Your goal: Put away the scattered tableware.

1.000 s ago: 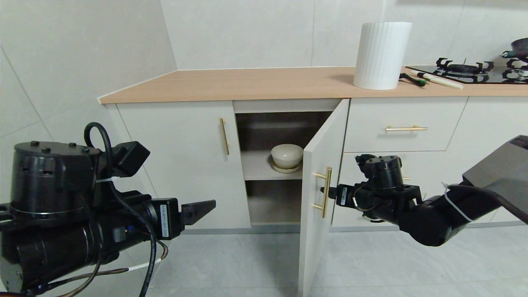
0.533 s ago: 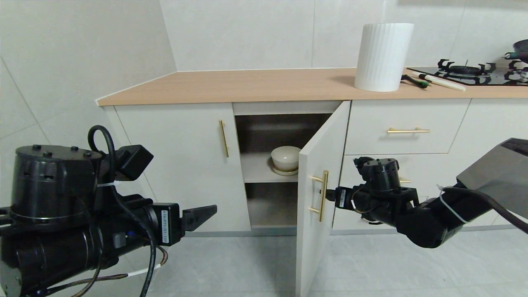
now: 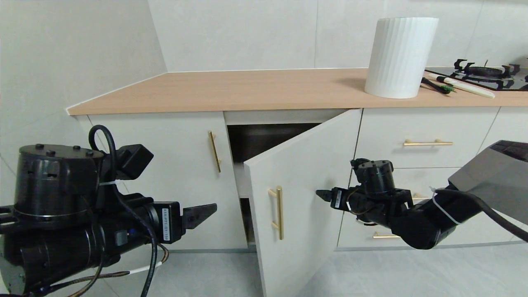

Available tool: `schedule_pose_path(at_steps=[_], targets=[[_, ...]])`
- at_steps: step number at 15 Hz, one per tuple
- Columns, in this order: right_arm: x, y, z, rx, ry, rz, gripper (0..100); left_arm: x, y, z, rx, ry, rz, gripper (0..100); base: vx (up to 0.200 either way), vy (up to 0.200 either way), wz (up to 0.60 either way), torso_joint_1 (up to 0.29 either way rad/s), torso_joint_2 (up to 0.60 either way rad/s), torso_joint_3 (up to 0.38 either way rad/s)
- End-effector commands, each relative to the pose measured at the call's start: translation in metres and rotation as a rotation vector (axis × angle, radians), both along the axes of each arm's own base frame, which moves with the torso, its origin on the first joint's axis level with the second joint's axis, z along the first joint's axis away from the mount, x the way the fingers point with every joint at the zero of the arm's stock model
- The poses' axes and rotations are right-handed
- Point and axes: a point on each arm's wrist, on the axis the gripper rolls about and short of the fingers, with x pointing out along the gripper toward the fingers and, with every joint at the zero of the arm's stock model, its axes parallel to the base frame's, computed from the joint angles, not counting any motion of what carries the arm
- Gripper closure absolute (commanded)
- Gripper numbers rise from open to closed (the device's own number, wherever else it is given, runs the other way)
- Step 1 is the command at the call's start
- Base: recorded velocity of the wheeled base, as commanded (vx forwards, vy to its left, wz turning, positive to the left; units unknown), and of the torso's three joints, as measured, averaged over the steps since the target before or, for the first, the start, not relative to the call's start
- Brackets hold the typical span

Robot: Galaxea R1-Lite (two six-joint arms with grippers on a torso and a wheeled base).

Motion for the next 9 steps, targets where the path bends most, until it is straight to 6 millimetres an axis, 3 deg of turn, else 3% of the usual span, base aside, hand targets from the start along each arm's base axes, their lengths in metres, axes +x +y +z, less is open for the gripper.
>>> schedule_pose_path(at_steps=[1,4,9], targets=[[0.000,0.001,0.001,0.015,0.003,-0.004,0,0.000,0.000,0.000,-0.001,0.000,0.000,0,0.000,0.000,0.00,0.000,0.00,0.000],[0.005,0.003,0.004,0.057,0.000,-0.021,0,0.000,0.000,0.000,-0.002,-0.002,0.000,0,0.000,0.000,0.00,0.000,0.00,0.000],[0.032,0.018,0.003,0.244,0.018,-0.118,0,0.000,0.000,0.000,-0.002,-0.002,0.000,0,0.000,0.000,0.00,0.000,0.00,0.000]])
